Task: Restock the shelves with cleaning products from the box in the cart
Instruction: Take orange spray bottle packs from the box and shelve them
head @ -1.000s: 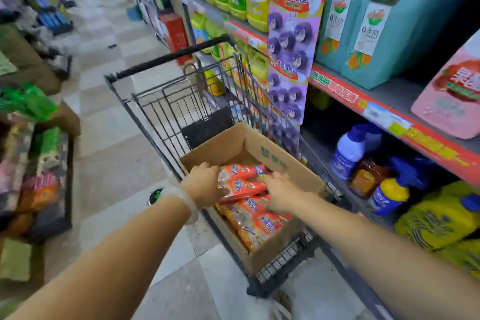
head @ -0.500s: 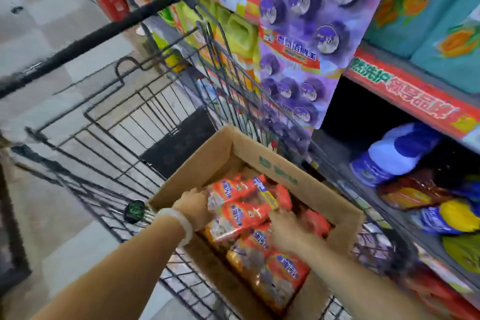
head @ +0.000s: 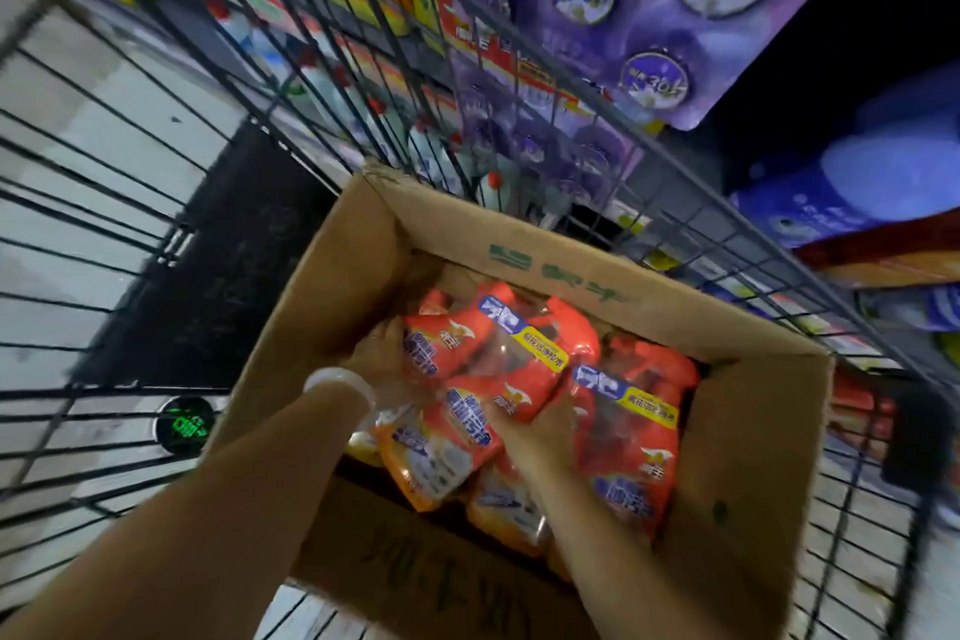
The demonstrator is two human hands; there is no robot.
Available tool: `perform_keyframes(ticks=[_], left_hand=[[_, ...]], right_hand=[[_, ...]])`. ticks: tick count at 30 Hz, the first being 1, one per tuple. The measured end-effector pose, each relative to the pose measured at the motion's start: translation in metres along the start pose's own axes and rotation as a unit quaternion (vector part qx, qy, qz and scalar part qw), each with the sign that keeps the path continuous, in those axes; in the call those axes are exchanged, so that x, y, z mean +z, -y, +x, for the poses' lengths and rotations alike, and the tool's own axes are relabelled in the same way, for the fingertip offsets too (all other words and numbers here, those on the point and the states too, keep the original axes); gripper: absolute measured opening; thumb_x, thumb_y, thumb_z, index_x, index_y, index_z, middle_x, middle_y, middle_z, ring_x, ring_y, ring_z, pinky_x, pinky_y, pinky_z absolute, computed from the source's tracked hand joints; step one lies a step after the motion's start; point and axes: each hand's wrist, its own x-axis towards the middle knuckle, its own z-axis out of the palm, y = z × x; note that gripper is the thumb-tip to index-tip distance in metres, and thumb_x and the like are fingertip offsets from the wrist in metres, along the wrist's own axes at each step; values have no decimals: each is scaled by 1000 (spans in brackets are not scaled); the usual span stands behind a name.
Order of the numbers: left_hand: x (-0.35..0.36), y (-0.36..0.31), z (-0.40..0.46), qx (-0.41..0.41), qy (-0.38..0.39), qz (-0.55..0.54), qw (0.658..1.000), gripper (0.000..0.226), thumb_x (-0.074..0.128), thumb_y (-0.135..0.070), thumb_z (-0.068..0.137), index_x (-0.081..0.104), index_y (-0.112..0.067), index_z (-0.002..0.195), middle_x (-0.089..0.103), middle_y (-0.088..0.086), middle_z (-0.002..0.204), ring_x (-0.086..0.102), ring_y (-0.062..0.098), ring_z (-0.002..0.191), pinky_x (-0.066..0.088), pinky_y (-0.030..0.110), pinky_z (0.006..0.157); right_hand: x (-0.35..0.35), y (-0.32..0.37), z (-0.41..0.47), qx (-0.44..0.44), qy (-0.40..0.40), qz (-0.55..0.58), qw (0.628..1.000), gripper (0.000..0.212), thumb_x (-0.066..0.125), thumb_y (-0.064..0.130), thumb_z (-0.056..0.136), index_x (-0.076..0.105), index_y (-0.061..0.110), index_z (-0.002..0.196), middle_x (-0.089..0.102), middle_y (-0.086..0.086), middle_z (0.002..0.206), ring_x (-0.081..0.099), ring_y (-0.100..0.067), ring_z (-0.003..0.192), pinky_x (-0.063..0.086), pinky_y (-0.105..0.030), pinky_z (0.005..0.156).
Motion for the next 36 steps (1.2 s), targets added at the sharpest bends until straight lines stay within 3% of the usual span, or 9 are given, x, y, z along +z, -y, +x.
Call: perform_keyframes(ticks=[5,9,13,17,23,26,30,33,36], left_hand=[[12,10,19,-70,28,-32,997,115,78,-62,58,23,-12,146,31,15,146,31,34,136,28,38,111],[26,21,12,-98,32,-189,977,123,75,-70,33,41,-12,136,48,11,136,50,30,123,43,41,103],[58,26,16,-40,31,-304,951,98,76,-78,36,58,-26,117,70,-7,107,67,15,97,53,38,91],[53,-25,-24,9,36,-290,956,31,79,-37,73,53,-27,88,64,-9,85,62,12,82,45,23,75],[86,-61,-41,61,89,-217,970,54,68,-42,80,51,-16,124,70,6,106,66,23,100,50,33,91],[92,-54,-44,90,106,-228,964,54,67,-38,83,50,-22,130,69,0,104,65,18,98,51,30,92],[93,-45,-38,153,116,-209,959,55,61,-23,88,42,-35,139,66,4,107,63,22,103,50,31,95],[95,-44,-34,163,114,-202,959,49,61,-28,83,54,-22,131,67,17,104,63,32,103,49,37,94],[93,-40,-36,172,162,-224,946,43,60,-20,88,53,-18,131,63,2,102,61,19,100,46,10,82]], right_hand=[[2,5,0,108,0,115,988,43,87,34,60,67,15,93,70,-3,96,67,-24,91,55,-44,87],[0,-4,0,102,-7,102,989,67,89,46,43,68,15,99,71,-2,96,69,-22,89,56,-42,85],[-20,-28,2,96,-41,85,991,76,83,58,35,69,16,97,74,-2,88,71,-21,80,58,-43,79],[-75,-32,-16,121,-86,96,984,39,85,26,65,67,12,96,71,-14,101,68,-29,90,54,-44,87],[-100,-73,-1,127,-122,-6,984,127,82,71,15,51,5,119,67,-16,109,66,-31,97,55,-47,84],[-97,-37,-27,116,-117,-111,980,113,88,39,57,24,-3,140,41,-26,139,44,-41,126,40,-47,103],[-86,-28,-40,-6,-105,-291,951,100,66,40,83,1,6,151,-7,-20,157,-3,-34,146,3,-39,118],[-72,-13,-41,-130,-92,-306,939,74,64,32,86,27,10,147,8,-13,157,4,-29,146,9,-40,118],[-54,18,-32,-216,-42,-276,936,55,62,19,88,42,5,138,30,-12,149,25,-28,141,24,-37,117]])
